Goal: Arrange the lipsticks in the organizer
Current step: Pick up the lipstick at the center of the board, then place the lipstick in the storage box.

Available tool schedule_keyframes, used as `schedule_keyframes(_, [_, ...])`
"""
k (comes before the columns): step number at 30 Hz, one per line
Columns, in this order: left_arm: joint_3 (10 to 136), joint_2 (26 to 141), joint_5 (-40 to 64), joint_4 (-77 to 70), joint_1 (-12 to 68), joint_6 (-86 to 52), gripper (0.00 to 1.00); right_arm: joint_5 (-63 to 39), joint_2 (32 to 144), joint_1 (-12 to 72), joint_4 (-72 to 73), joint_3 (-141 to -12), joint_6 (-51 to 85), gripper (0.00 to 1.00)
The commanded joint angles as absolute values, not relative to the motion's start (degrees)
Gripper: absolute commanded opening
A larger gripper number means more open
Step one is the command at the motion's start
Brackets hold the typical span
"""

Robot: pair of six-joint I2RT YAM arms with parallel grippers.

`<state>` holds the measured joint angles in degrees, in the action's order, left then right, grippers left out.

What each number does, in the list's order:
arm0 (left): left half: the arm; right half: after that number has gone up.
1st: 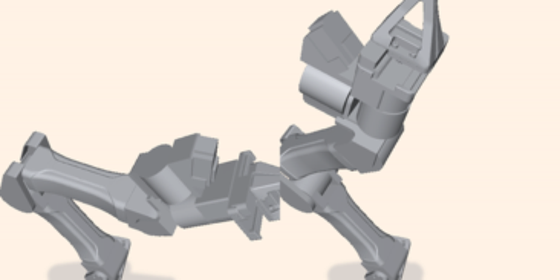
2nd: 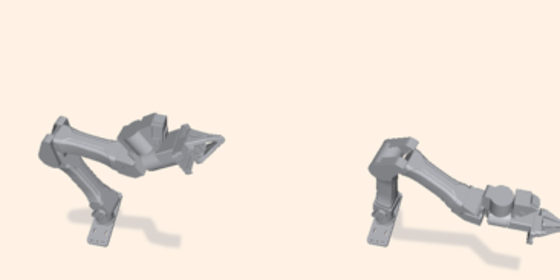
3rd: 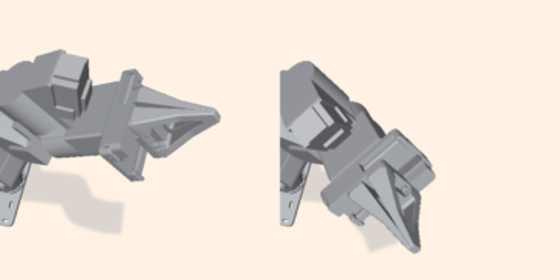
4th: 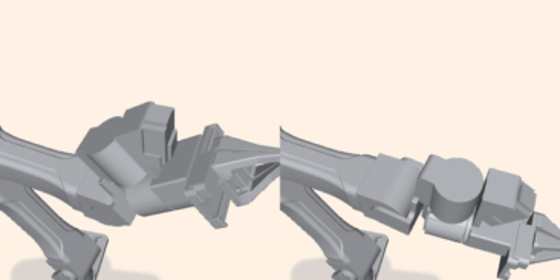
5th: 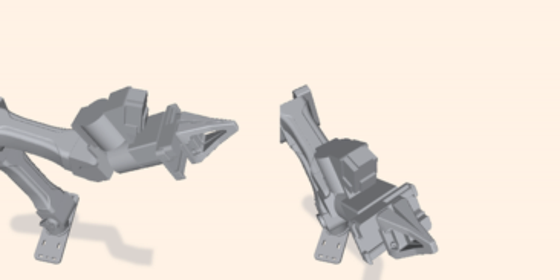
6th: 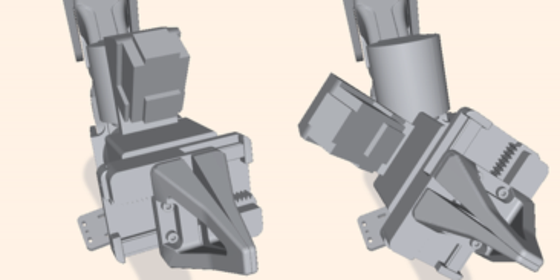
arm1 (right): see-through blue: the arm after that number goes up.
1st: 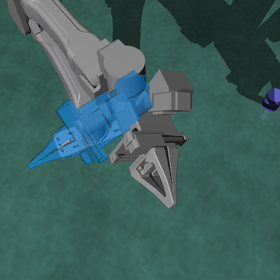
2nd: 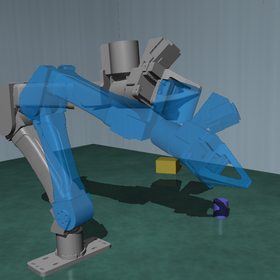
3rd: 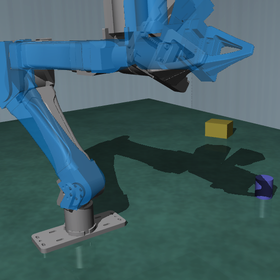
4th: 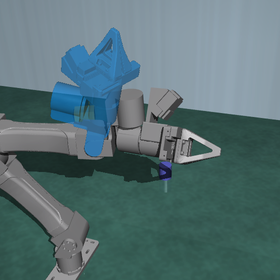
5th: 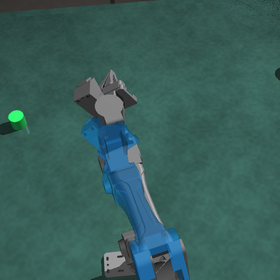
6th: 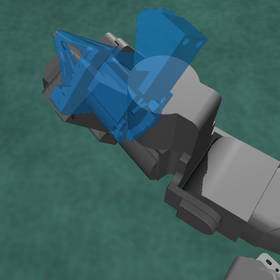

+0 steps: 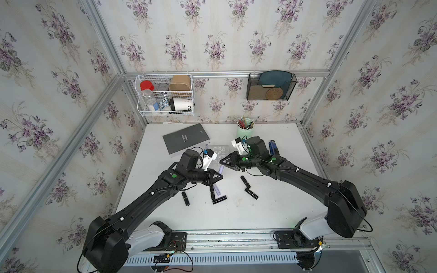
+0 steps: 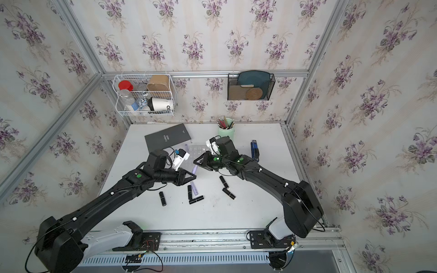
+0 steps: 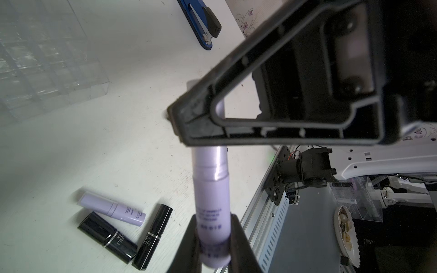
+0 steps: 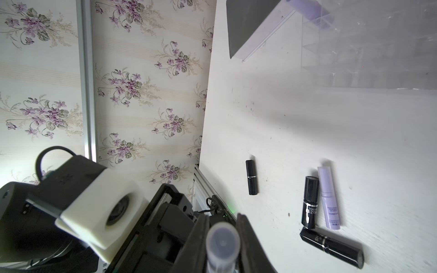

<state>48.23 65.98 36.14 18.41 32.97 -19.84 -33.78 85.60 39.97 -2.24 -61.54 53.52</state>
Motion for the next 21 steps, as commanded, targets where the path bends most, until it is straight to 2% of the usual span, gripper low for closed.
schedule_keyframes(1, [49.08,66.48,34.94,18.39,32.83,-19.33,0.13,-32.96,86.39,39.78,-0.05,-61.51,54.34,0.18])
schedule_keyframes(3, [50.14,66.77,32.74,20.15,32.34,-20.41,0.33,-32.51,87.22,39.67,3.57,-61.52,56.54,0.17])
schedule_keyframes(5, [52.08,66.43,29.38,23.96,30.89,-21.51,0.49,-31.00,88.19,38.80,7.31,-61.96,58.40,0.17])
schedule_keyframes(7, [52.97,65.18,27.37,26.29,27.78,-21.71,0.70,-25.99,89.53,37.55,8.72,-63.56,57.95,0.16])
schedule_keyframes(8, [53.04,64.61,25.70,26.89,25.49,-22.08,0.75,-21.89,90.46,37.19,8.07,-65.06,56.52,0.16])
schedule_keyframes(14, [56.51,66.61,16.55,34.25,12.28,-26.61,0.75,2.33,100.67,39.73,4.83,-75.79,43.92,0.14])
schedule_keyframes(17, [56.70,67.06,15.01,35.17,10.21,-26.92,0.74,14.79,106.29,43.46,5.00,-81.38,35.19,0.14])
schedule_keyframes(21, [55.75,67.20,14.63,34.38,9.77,-26.53,0.74,21.64,112.73,45.73,9.81,-85.73,28.50,0.14])
